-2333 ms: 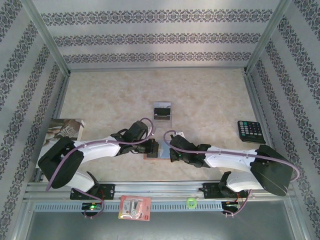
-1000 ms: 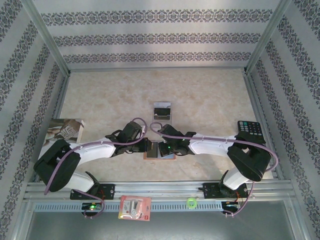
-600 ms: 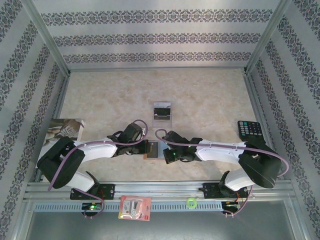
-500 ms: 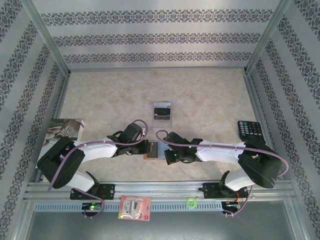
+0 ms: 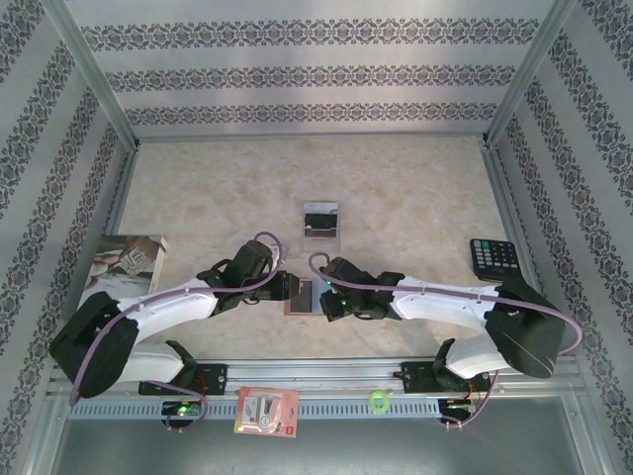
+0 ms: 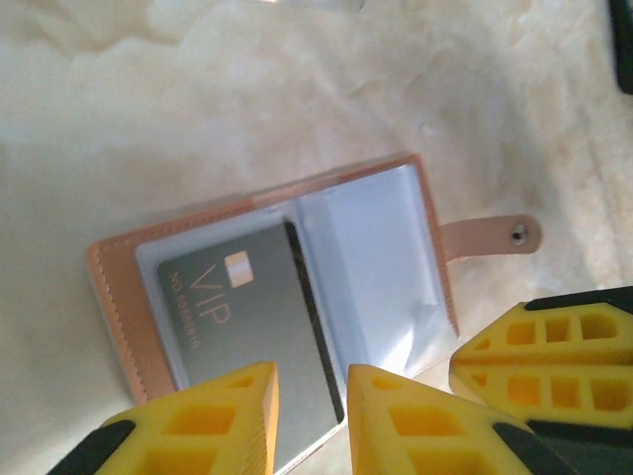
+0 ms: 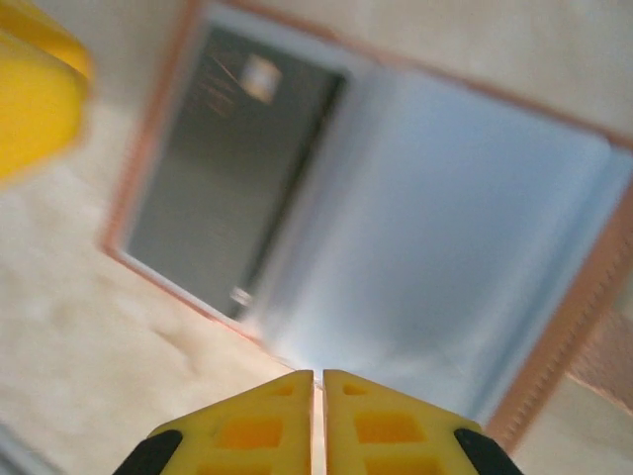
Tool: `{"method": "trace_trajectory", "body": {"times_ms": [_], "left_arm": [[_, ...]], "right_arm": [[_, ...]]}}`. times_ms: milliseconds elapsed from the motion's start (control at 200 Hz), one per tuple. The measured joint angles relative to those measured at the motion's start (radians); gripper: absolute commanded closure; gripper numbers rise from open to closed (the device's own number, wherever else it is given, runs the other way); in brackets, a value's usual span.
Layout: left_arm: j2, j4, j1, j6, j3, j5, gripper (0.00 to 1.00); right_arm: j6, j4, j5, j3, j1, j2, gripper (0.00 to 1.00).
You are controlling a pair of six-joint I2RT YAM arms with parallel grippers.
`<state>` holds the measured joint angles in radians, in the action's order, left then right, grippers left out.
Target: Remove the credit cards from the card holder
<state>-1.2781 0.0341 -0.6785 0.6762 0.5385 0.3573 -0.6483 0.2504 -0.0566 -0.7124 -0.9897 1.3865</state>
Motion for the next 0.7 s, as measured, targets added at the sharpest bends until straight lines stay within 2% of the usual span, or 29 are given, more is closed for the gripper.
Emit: {"method": "trace_trajectory", "body": {"times_ms": [185, 400, 700], "left_arm": [[-0.006, -0.002, 0.000, -0.019, 0.000, -0.011, 0.70], [-0.085, 0.003, 0.006, -0.023, 0.000, -0.026, 0.71], [-0.138, 0.002, 0.006, -0.042, 0.000, -0.050, 0.78]], "right_arm": [[-0.023, -0.068, -0.098, -0.121, 0.046, 0.109, 0.89], [-0.115, -0.130, -0.183, -0.129, 0.106, 0.256, 0.88], [-0.203, -0.153, -0.192, -0.081, 0.150, 0.272, 0.84]]}}
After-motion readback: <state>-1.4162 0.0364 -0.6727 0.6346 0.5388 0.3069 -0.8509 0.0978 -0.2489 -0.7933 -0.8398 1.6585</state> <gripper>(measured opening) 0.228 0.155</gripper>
